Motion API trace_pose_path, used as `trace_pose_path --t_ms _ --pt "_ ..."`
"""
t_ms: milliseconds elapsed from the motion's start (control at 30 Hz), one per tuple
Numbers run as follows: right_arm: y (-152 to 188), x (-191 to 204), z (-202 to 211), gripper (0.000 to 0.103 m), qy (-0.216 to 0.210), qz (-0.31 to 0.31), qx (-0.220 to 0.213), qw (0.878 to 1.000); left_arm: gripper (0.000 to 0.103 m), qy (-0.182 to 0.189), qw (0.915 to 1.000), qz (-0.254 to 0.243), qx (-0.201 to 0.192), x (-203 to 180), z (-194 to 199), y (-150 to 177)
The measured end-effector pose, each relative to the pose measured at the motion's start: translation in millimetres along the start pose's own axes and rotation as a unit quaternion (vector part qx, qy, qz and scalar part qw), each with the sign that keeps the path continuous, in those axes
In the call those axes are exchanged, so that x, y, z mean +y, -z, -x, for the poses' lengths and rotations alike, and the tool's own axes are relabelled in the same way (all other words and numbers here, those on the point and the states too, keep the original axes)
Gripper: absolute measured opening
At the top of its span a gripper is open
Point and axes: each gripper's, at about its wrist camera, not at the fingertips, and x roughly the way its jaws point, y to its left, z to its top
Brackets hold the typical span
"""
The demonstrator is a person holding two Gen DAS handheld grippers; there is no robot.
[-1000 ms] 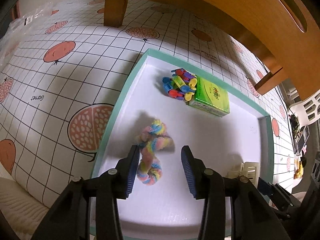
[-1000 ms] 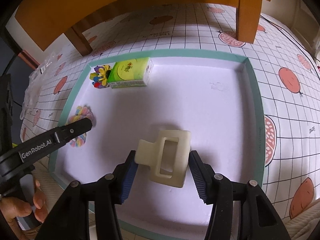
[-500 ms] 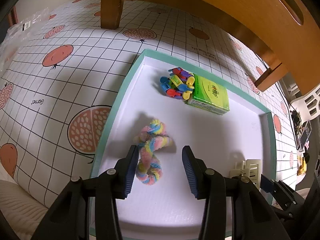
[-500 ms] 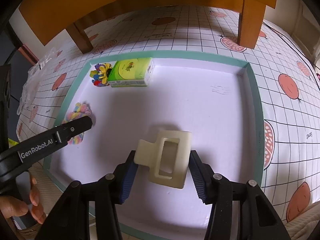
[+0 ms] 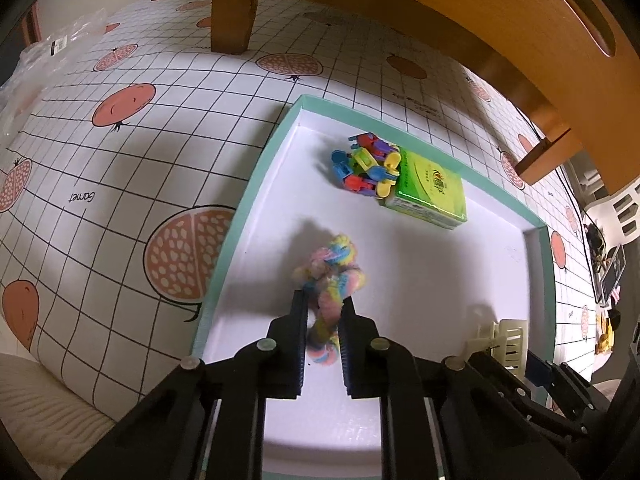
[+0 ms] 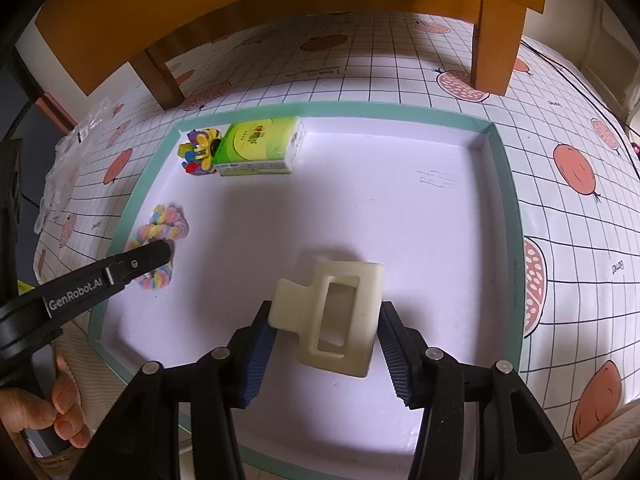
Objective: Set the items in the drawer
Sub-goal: 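Lift the rope toy with the left tool while the right lifts the clip toward the drawer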
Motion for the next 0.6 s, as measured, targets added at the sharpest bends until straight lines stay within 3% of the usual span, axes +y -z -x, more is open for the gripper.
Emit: trace_pose_path --t_ms 267,600 --pt "-0.8 -1.7 1.8 0.053 0.000 -0.008 -0.003 1.000 0.013 0.013 0.9999 0.002 -0.009 -4.4 5.2 -1.0" --pt "-7.0 -4.1 26.2 0.053 -0.017 -0.023 -0.031 0.999 0.013 0.036 0.9978 -0.020 -0.052 -12.5 40.9 0.2"
